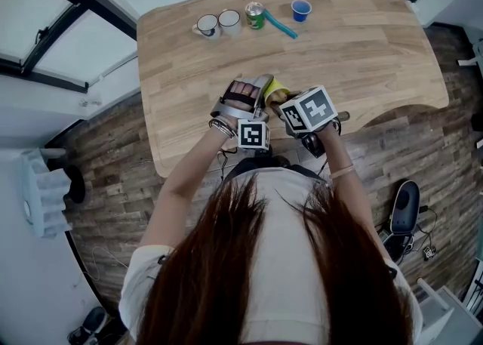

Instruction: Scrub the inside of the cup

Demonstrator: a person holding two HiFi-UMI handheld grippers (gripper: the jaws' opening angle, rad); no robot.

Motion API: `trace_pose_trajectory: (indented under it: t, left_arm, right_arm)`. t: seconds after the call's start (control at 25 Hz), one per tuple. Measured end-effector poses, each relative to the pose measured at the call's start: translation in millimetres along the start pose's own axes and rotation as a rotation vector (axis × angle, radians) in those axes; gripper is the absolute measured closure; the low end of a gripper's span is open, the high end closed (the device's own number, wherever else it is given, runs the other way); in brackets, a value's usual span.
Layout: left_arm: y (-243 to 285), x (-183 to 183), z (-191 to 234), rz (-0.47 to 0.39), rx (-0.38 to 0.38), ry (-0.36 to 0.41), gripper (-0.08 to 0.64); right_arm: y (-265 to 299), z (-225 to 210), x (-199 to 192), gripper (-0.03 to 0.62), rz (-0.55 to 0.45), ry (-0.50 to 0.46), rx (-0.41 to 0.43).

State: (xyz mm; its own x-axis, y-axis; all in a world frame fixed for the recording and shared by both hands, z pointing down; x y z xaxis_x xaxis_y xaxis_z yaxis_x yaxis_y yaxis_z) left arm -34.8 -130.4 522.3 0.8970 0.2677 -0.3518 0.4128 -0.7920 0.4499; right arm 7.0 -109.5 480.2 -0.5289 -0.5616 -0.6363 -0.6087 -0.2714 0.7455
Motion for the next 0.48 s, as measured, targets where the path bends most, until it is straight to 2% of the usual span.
trace_pose_trajectory:
  t: [0.24,0.48]
  left_arm:
    - [-1,-2,7,0.012,0.051,-0.048,0.307]
    - [0,-1,13,0.017,0.079,-0.064,0.307]
  right_arm:
    - [-3,-8,1,0.5,-0.16,0.321,0.161]
    - [-6,-13,0,0.501,-0.276,0.543,0.283]
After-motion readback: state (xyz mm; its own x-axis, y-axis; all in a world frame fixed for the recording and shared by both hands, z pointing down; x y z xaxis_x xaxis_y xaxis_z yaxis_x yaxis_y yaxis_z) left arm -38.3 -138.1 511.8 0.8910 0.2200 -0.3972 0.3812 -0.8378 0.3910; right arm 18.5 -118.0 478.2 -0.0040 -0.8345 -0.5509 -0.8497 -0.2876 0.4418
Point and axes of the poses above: the fingertips, and each gripper's own axes: y forward along the fingers, z to its left, x out of its top, the point moved 5 cm from there along -y, backward along the fingers, and after that the axes turned 13 degrees about -y, right-handed, at the moved point
